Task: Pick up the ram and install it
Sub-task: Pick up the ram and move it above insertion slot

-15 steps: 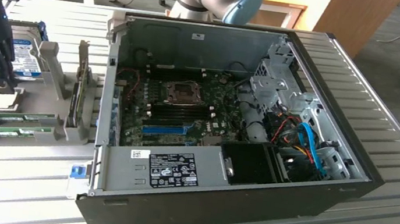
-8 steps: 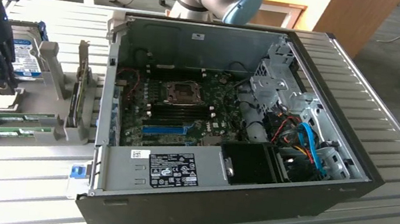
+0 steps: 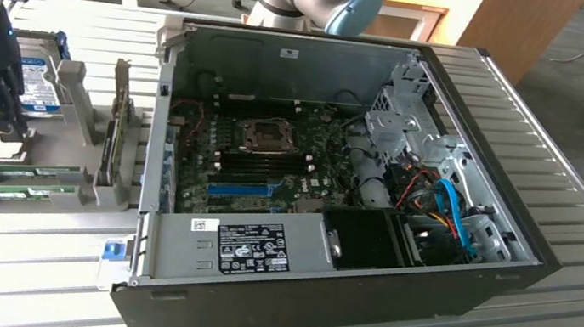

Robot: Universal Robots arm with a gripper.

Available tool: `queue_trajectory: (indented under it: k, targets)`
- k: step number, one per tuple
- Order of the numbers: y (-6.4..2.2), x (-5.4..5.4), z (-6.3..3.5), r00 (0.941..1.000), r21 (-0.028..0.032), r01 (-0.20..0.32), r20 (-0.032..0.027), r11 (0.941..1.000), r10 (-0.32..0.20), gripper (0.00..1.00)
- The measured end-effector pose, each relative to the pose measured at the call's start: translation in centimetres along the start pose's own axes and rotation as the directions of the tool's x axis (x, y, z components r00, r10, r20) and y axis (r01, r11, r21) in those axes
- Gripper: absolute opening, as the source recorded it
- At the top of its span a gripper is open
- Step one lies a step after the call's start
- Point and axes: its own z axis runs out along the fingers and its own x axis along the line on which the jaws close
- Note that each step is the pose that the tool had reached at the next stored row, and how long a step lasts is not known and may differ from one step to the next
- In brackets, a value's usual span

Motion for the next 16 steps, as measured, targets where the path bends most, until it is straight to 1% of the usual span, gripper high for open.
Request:
queue_trajectory:
  k: [8,16]
  targets:
    - [0.00,0.04,0.15,1.0000,0.0002,0.000,0.0001,1.0000,0.000,0.24]
    - [0.02,0.51,0.14,1.0000,0.0001,0.000,0.0001,1.0000,0.000,0.24]
